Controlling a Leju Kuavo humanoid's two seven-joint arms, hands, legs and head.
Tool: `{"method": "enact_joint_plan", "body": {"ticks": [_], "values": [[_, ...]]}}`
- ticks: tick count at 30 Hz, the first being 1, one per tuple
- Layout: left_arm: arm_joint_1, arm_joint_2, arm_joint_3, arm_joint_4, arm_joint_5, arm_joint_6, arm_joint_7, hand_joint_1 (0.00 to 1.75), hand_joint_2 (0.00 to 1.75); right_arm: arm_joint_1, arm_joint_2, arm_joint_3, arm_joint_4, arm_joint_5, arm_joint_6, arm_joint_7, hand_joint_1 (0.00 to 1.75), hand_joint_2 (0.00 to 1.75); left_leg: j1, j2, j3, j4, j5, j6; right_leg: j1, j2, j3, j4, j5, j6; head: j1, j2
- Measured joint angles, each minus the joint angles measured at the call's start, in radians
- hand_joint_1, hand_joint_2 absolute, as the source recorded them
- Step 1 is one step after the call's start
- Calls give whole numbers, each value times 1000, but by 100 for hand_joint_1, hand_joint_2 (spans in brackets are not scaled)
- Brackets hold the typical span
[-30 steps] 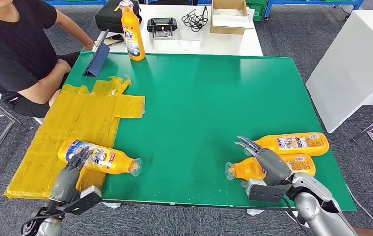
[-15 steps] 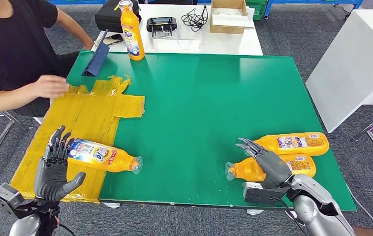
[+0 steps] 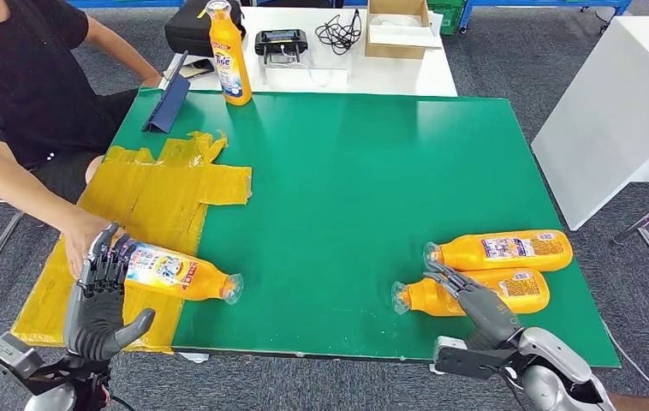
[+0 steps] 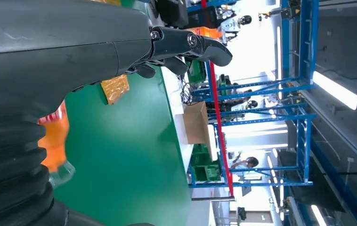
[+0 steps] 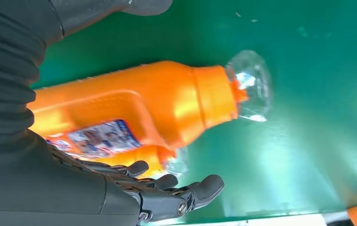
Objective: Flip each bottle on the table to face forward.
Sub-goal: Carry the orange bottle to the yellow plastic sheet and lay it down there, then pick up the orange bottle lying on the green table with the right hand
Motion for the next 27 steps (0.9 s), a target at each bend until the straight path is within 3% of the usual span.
{"method": "enact_joint_plan", "body": {"ticks": [11,27], "values": [[31,-3,35,-15,24,-30,0,0,175,78,-68,-84,-94,-22,37,3,0,175,0,0,-1,0,0,0,0,0,0,0,0,0,0,0],[30,-16,50,-23,41,-45,1,0,175,-5,-117,-206,-67,-34,67,14,0,175,0,0,0,0,0,0,0,0,-1,0,0,0,0,0]]}}
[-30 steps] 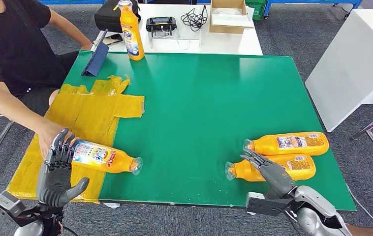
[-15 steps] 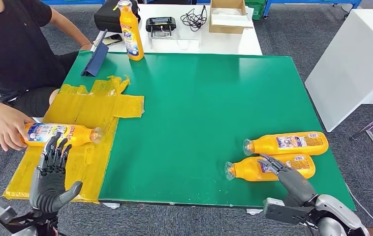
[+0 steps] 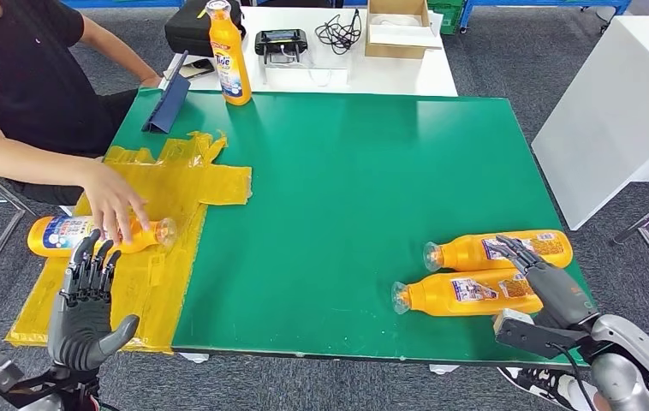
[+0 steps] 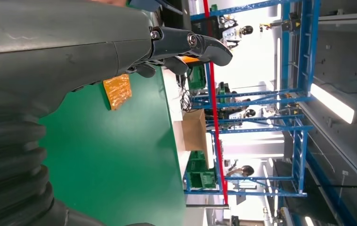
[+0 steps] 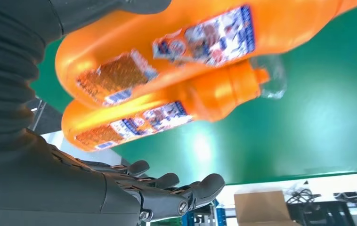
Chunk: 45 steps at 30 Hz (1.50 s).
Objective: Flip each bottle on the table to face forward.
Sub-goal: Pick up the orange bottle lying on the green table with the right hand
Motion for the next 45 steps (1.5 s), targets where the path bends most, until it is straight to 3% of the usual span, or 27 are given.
{"method": "enact_joint_plan", "body": {"ticks": [12,20,30,45], "values": [[-15,0,2,0,10,-3,1,0,175,-67,-45,13,76,0,49,7,0,175,0,0,0,0,0,0,0,0,0,0,0,0,0,0],[-17,1,2,0,11,-3,1,0,175,-74,-55,22,95,-5,64,12,0,175,0,0,0,0,0,0,0,0,0,0,0,0,0,0],[-17,3,4,1,24,-2,1,0,175,-62,-110,78,85,-53,110,22,0,175,0,0,0,0,0,0,0,0,0,0,0,0,0,0],[7,3,32,-1,23,-25,1,0,175,-28,-109,165,52,25,40,62,0,175,0,0,-1,0,0,0,0,0,0,0,0,0,0,0]]}}
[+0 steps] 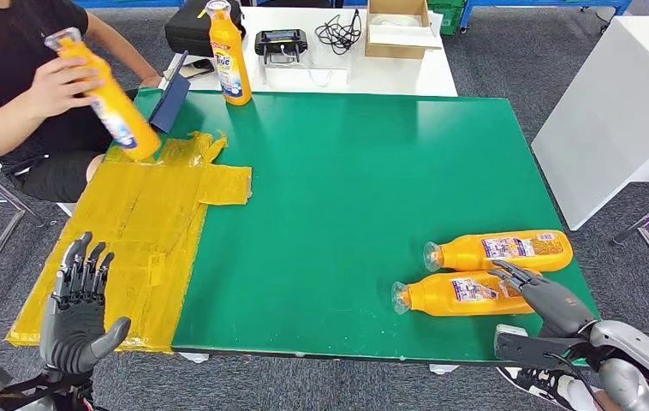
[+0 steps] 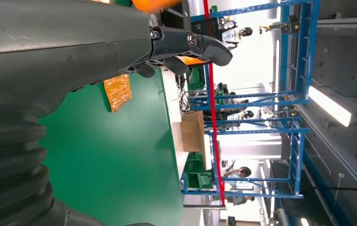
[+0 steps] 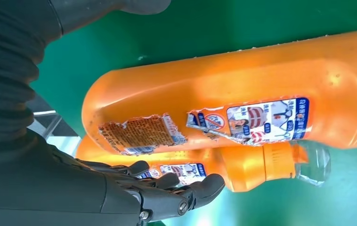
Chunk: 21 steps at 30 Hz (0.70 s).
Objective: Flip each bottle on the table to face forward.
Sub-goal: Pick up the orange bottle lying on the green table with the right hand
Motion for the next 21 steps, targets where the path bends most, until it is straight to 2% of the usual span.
{"method": "enact_joint_plan", "body": {"ticks": [12,21], "values": [[11,-4,15,-11,-13,-22,9,0,175,-47,68,49,74,75,-57,8,0,175,0,0,0,0,0,0,0,0,0,0,0,0,0,0],[20,-8,34,-16,-12,-41,9,0,175,-103,80,80,118,84,-58,12,0,175,0,0,0,0,0,0,0,0,0,0,0,0,0,0]]}}
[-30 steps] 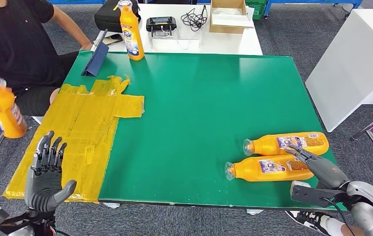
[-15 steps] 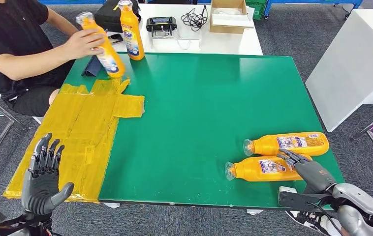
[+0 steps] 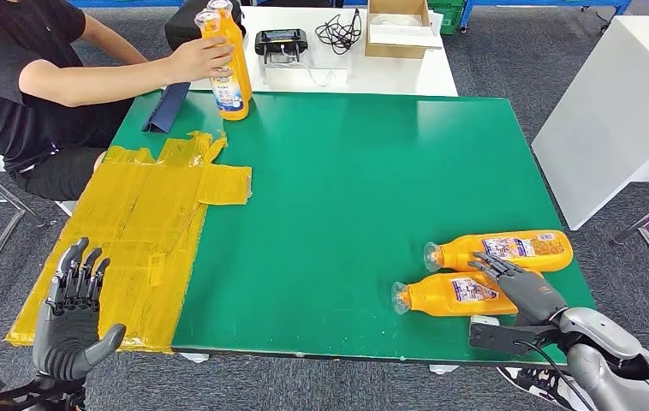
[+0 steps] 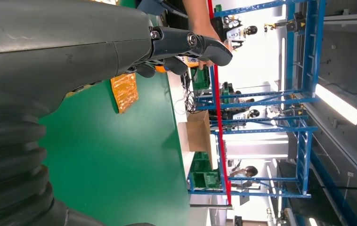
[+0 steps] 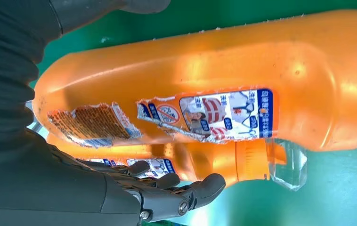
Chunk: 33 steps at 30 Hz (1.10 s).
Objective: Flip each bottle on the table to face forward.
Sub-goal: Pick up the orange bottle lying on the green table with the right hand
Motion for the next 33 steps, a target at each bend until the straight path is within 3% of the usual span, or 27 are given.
{"method": "enact_joint_plan", "body": {"ticks": [11,30,31,33], "values": [[0,-12,17,0,7,-16,0,0,175,-9,-28,14,18,-14,10,18,0,175,0,0,0,0,0,0,0,0,0,0,0,0,0,0],[-5,-19,41,0,36,-43,10,0,175,130,-80,-45,-8,-18,9,38,2,175,0,0,3,0,0,0,0,0,1,-1,0,0,0,0],[-6,-19,41,0,36,-43,10,0,175,133,-80,-48,-8,-18,9,38,36,175,0,0,3,0,0,0,0,0,1,-1,0,0,0,0],[-7,-19,41,1,36,-43,10,0,175,138,-81,-52,-8,-18,9,39,123,175,0,0,4,0,0,0,0,0,2,-1,0,0,0,0]]}}
